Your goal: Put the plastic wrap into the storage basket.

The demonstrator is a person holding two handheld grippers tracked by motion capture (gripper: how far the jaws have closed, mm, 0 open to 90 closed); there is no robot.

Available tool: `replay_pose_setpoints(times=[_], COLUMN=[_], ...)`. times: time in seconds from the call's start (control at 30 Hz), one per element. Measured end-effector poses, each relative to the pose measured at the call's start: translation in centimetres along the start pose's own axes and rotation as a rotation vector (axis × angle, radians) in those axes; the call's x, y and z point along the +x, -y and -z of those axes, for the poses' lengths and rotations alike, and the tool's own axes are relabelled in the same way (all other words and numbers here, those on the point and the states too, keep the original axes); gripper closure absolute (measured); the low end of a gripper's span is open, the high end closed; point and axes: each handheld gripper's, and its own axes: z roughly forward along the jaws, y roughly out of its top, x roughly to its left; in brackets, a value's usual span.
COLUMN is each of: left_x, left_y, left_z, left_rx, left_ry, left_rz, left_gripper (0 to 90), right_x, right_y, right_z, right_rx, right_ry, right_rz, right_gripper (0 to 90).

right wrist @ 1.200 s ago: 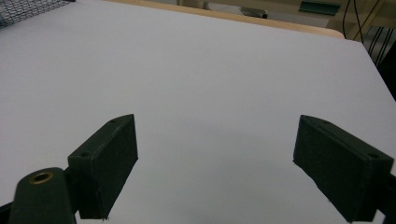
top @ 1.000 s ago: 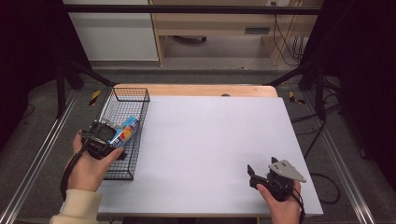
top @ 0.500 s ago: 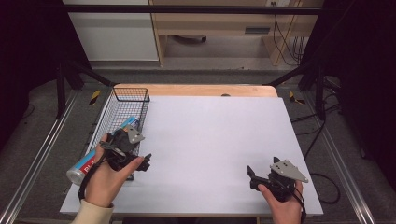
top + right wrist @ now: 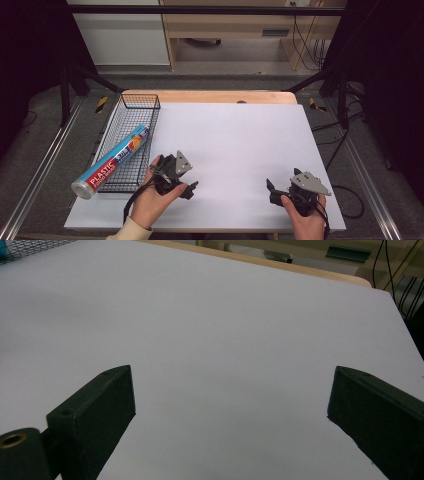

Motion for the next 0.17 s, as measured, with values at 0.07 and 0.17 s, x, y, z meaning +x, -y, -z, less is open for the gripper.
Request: replay_pose_setpoints(times=[0.07,0.17], left_x=[-0.4,-0.5], left_y=[0.4,1.2], left_z=[-0.6,-0.9], left_rx=[-0.021,-0.102], left_ry=[-0.006,0.027], left_rz=[-0.031,-0.011], left_gripper=[6.7,6.7], right_x=[-0.2,-0.5], right_y=[0.2,0.6], right_z=[-0.2,-0.7], right_rx=[0.013,0.037], right_ry=[0.005,0.021], right_rz=[-0.007,-0.029], right_gripper=[6.3,7.0])
